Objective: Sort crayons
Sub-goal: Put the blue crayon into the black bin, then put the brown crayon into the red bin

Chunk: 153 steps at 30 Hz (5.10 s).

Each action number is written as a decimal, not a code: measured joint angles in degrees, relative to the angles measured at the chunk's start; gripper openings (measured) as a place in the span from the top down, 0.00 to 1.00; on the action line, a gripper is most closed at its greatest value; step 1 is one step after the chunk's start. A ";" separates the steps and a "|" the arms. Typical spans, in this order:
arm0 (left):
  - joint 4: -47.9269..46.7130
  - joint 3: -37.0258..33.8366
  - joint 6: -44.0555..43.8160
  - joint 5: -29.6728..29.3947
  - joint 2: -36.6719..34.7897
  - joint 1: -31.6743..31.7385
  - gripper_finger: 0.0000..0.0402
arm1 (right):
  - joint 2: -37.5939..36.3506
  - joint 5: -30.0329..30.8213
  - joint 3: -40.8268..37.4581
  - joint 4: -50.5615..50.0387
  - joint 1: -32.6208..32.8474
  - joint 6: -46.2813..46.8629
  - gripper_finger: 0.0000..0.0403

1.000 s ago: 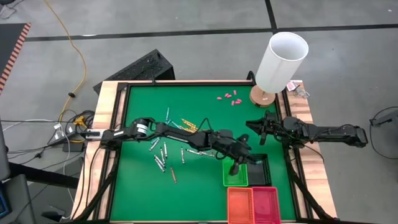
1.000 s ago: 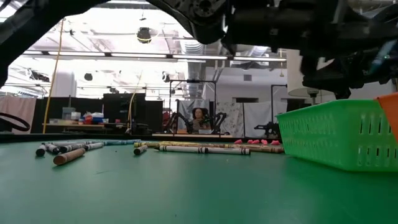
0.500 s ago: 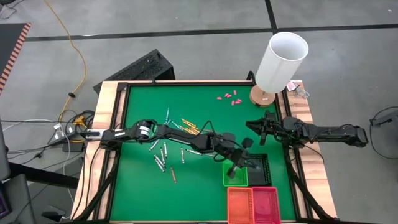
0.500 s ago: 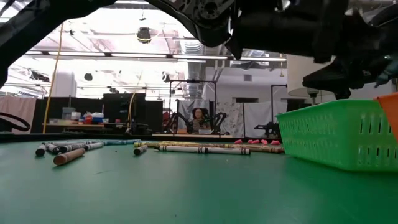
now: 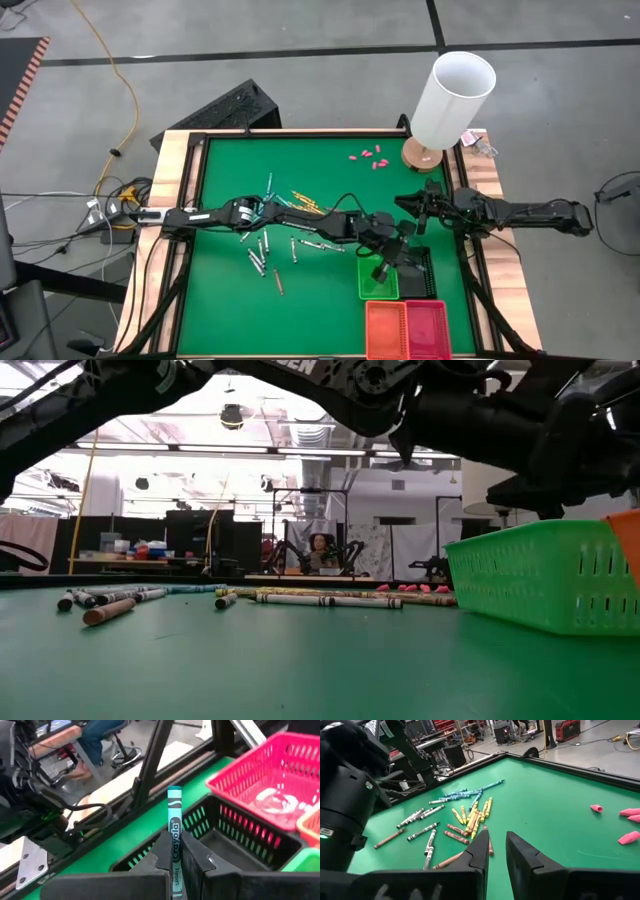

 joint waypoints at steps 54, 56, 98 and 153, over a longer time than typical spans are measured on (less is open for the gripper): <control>-51.85 -34.27 -6.91 -8.84 -66.41 11.78 0.79 | -0.37 -1.36 0.02 -0.15 0.00 -0.81 0.83; -40.46 -45.54 -7.83 -10.50 -70.66 11.85 0.79 | -0.37 -1.36 0.02 -0.15 0.00 -0.86 0.83; -14.75 -52.48 0.28 -14.22 -36.65 15.41 0.50 | -0.37 0.21 0.02 0.02 -0.17 -0.90 0.83; -15.14 -51.15 -3.78 -12.53 -29.68 16.35 0.98 | 1.44 0.19 0.02 0.04 -1.99 -0.60 0.83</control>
